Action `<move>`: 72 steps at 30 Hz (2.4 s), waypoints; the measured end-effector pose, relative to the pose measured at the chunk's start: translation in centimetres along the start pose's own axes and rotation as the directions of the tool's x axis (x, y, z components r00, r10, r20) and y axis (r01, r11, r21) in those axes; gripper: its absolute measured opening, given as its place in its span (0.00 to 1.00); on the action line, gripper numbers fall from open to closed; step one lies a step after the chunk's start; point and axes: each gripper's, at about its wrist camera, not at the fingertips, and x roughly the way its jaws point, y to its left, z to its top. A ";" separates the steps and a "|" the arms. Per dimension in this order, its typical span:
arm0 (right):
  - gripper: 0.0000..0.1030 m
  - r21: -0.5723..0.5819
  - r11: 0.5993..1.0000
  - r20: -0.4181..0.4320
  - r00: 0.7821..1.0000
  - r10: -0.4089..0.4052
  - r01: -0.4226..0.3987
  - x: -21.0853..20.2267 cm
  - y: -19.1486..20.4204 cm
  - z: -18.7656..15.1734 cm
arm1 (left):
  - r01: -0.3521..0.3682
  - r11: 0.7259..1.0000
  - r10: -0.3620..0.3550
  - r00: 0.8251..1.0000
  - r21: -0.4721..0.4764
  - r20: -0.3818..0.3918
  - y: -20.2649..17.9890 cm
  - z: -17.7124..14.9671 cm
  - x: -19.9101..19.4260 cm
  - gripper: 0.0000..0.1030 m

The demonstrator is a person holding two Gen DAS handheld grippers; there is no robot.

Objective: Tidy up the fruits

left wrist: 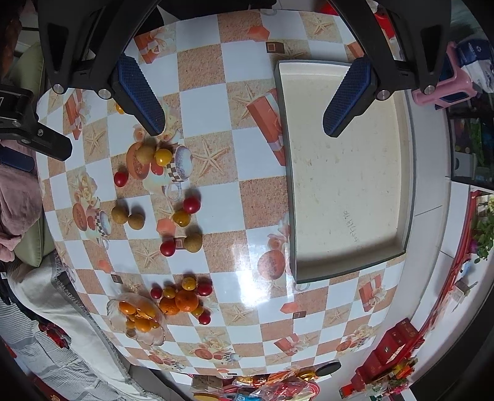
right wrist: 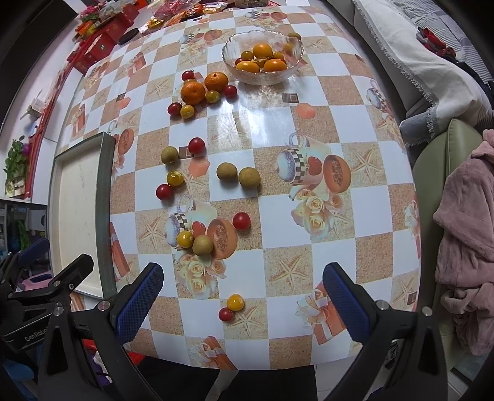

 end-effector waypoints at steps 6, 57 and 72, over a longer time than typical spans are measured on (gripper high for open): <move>1.00 0.010 1.000 -0.003 1.000 0.006 -0.006 0.2 -0.1 0.0 | -0.007 1.000 0.007 1.000 0.009 -0.004 0.0 0.1 0.2 1.00; 0.40 -0.152 0.988 -0.049 0.998 0.031 -0.038 11.6 -0.1 6.7 | 0.017 0.999 -0.017 1.000 0.048 -0.008 -5.3 4.7 12.8 0.61; 0.23 -0.075 0.989 -0.034 0.991 0.128 -0.131 8.7 -2.6 5.2 | 0.127 0.992 -0.127 0.990 0.006 0.062 -3.8 3.5 8.7 0.23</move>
